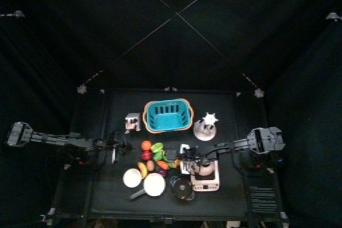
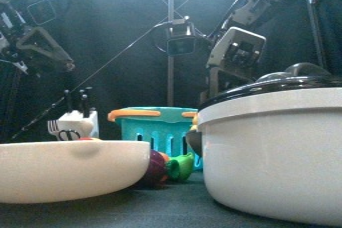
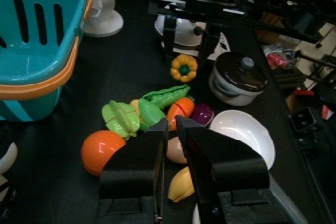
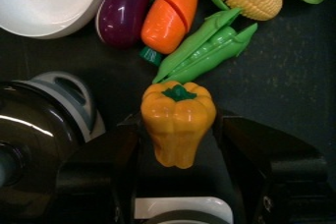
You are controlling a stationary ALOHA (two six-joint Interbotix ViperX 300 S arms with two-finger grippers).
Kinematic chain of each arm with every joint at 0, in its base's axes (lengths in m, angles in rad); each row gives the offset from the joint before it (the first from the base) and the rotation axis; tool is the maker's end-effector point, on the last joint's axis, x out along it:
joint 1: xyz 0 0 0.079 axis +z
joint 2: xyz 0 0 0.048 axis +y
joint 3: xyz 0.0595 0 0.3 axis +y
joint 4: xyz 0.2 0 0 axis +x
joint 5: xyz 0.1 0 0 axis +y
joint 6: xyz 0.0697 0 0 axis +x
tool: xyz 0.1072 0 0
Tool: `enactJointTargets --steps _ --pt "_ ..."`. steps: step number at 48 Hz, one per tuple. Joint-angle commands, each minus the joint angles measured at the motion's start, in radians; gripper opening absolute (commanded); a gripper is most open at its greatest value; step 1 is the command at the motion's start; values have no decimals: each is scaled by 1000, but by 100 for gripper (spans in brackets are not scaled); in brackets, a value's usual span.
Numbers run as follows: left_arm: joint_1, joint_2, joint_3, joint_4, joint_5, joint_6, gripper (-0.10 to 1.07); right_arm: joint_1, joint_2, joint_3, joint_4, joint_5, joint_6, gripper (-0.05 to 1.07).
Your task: Hand squash to other hand
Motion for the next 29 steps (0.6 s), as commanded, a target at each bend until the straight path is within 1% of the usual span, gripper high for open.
enactJointTargets --steps 1,9,16,19,24,29 --pt "3 3 -18 2 -8 0 59 -5 -44 -15 0 -6 0 61" --pt "2 3 -28 3 -35 2 59 -5 -71 -29 -8 -26 -3 61" --pt "3 3 -28 15 -91 6 60 -15 -107 -26 -29 -71 -3 61" --pt "2 3 -26 18 -110 3 60 -23 -127 -25 -40 -106 -2 61" --pt "2 3 -32 14 -144 -5 66 -29 -144 -23 -54 -169 -3 61" --pt "-5 3 -43 -21 -169 -8 78 -37 -150 -23 -78 -213 -5 61"
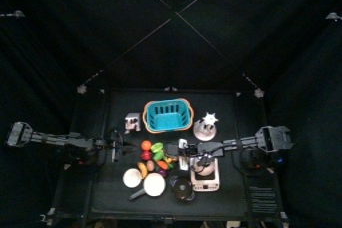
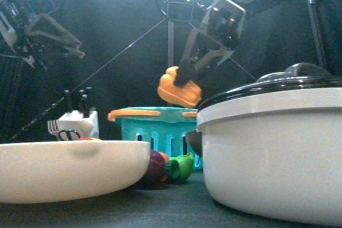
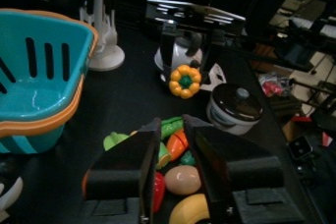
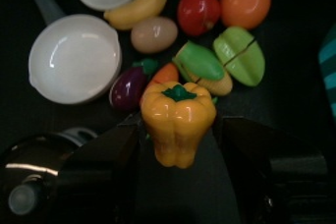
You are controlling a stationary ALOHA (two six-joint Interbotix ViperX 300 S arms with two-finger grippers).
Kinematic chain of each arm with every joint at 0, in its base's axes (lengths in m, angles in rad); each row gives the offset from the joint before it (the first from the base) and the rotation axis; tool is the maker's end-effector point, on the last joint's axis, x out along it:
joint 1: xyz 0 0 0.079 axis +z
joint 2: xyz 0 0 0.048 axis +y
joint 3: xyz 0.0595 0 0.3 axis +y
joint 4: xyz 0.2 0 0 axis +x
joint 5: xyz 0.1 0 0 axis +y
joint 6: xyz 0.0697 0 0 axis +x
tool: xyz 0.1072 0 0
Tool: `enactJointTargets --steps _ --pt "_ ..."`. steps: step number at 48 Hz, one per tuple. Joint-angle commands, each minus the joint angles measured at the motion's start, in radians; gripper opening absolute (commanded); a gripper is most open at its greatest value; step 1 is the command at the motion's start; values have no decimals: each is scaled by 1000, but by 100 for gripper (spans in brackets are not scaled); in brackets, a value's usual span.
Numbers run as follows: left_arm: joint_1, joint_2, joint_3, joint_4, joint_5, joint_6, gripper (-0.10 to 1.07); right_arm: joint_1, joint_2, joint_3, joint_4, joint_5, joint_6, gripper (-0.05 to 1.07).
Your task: Hand squash to other hand
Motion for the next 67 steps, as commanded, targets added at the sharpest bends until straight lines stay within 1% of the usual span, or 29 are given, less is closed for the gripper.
enactJointTargets --steps 1,4,10,12,21,25,33,40,48,58,62,67 --pt "-6 5 -38 -43 -34 -5 82 -12 -38 -20 -25 -46 -2 61" --pt "-6 5 -51 -103 -44 -15 90 -17 -38 -25 -43 -55 -2 61" --pt "-9 26 -83 -264 -69 -48 102 -28 -34 -40 -95 -66 -2 61" --pt "-11 35 -91 -296 -72 -52 103 -31 -31 -51 -120 -69 -2 61" --pt "-44 135 -153 -523 -74 -86 103 -38 -18 -86 -196 -69 0 61" --pt "-60 172 -170 -588 -75 -94 103 -43 -20 -98 -216 -74 0 61" --pt "-91 230 -186 -601 -100 -115 103 -58 -20 -103 -249 -114 0 61" --pt "-117 281 -224 -618 -126 -133 103 -64 -17 -104 -265 -117 -2 61" --pt "-118 351 -253 -626 -135 -147 103 -67 -17 -104 -282 -123 -2 61" --pt "-118 430 -296 -624 -199 -192 103 -67 -5 -104 -282 -126 -3 61" --pt "-115 456 -302 -611 -219 -187 103 -67 -5 -104 -282 -126 -6 61" --pt "-106 489 -295 -538 -250 -176 103 -67 -3 -106 -282 -126 -5 61"
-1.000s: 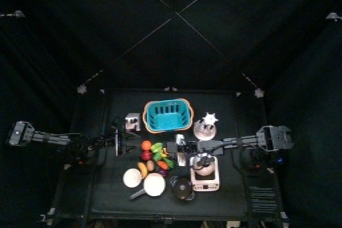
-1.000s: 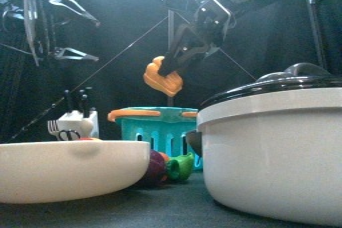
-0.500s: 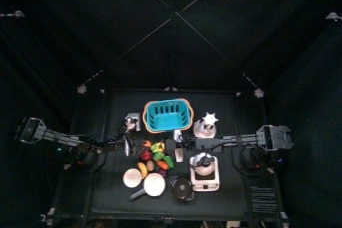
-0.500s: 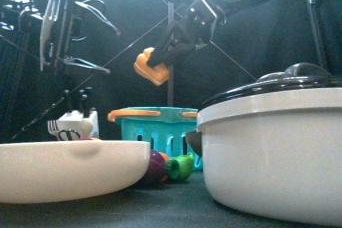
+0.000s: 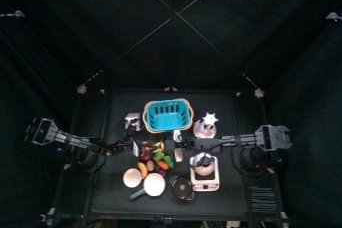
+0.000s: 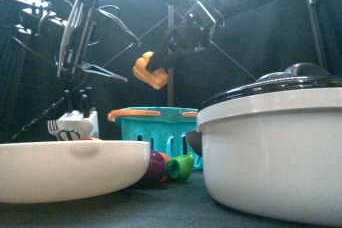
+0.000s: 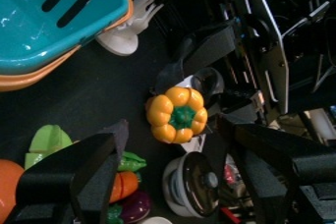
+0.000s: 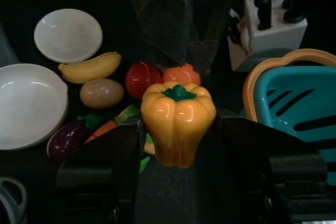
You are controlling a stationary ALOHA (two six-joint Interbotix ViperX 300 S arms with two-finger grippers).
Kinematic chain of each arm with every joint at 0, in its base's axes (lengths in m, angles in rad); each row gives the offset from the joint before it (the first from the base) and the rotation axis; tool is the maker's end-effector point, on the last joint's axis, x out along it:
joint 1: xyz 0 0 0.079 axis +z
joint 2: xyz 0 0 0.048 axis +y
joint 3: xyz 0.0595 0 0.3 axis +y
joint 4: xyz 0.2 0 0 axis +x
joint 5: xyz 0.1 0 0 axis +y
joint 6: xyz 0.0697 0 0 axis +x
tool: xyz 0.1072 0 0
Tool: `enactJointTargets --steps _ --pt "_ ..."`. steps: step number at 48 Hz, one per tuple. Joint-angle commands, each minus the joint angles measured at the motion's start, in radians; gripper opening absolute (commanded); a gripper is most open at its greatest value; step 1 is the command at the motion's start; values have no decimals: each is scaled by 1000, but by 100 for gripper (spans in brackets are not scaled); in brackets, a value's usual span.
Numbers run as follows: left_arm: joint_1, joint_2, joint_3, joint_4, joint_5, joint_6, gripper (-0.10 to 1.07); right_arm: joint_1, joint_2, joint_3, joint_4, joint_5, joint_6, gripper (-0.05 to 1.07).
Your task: Hand squash to other hand
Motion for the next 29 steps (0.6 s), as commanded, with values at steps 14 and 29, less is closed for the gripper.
enactJointTargets --steps 14,29 --pt "17 72 -72 135 -35 5 103 -12 -11 -28 0 -9 0 61" --pt "31 130 -117 120 -35 3 103 -12 -8 -32 0 -9 0 61"
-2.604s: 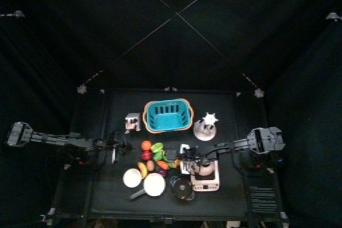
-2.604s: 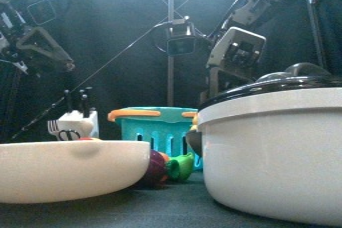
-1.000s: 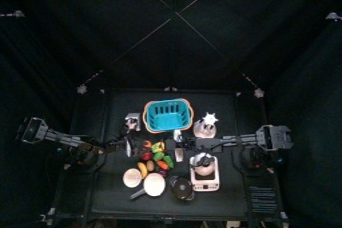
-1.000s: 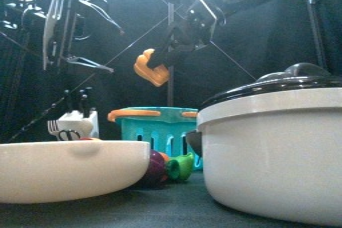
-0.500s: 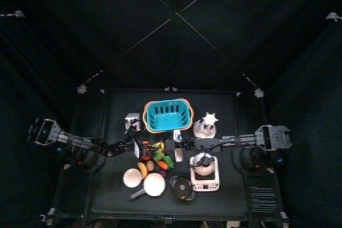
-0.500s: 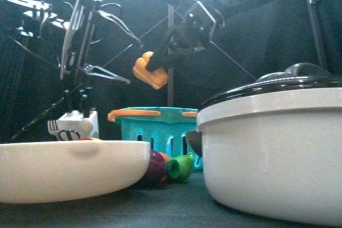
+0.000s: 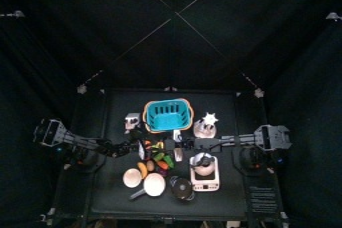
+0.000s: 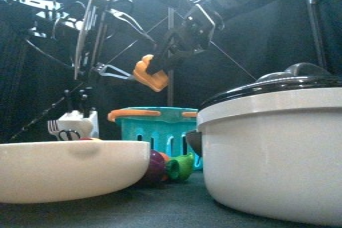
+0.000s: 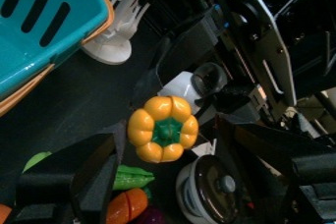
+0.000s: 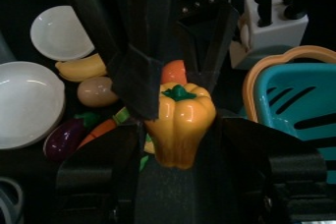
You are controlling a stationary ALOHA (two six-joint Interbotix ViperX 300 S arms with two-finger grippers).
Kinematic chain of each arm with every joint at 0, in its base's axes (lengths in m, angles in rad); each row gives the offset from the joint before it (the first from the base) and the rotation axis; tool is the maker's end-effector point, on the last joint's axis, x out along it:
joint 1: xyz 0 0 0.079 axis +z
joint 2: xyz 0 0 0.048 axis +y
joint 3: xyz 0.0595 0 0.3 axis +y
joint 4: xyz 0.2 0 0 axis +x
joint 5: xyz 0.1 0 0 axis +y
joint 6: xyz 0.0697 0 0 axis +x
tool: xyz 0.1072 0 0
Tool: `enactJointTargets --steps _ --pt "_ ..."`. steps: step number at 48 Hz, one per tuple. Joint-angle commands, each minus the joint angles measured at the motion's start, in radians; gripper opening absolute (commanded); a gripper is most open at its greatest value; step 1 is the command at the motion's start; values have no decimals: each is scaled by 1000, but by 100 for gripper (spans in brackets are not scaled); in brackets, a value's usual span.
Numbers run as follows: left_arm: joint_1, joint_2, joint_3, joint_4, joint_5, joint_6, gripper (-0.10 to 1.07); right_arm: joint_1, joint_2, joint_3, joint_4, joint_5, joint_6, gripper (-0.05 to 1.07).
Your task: Hand squash to other hand
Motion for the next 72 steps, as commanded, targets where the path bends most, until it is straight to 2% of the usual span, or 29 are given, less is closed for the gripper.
enactJointTargets --steps 1,14,25,31,37,43,47,72 --pt "8 20 -44 -2 -8 3 103 -8 -14 -31 0 -9 0 61" --pt "29 58 -64 -25 -8 3 99 -8 -11 -31 0 -9 0 61" --pt "29 52 -60 -31 -6 3 72 -8 -12 -32 0 -8 3 62" --pt "29 49 -60 -29 -8 5 63 -8 -12 -31 3 -9 3 66" --pt "29 44 -60 -29 -8 5 63 -6 -12 -25 5 -9 3 78" --pt "29 37 -58 -26 -6 5 63 -5 -12 -17 6 -9 5 96" --pt "29 29 -52 -26 -8 6 63 -6 -15 -14 8 -9 5 104" --pt "44 -29 43 -21 -12 8 63 9 -117 106 5 -12 3 104"
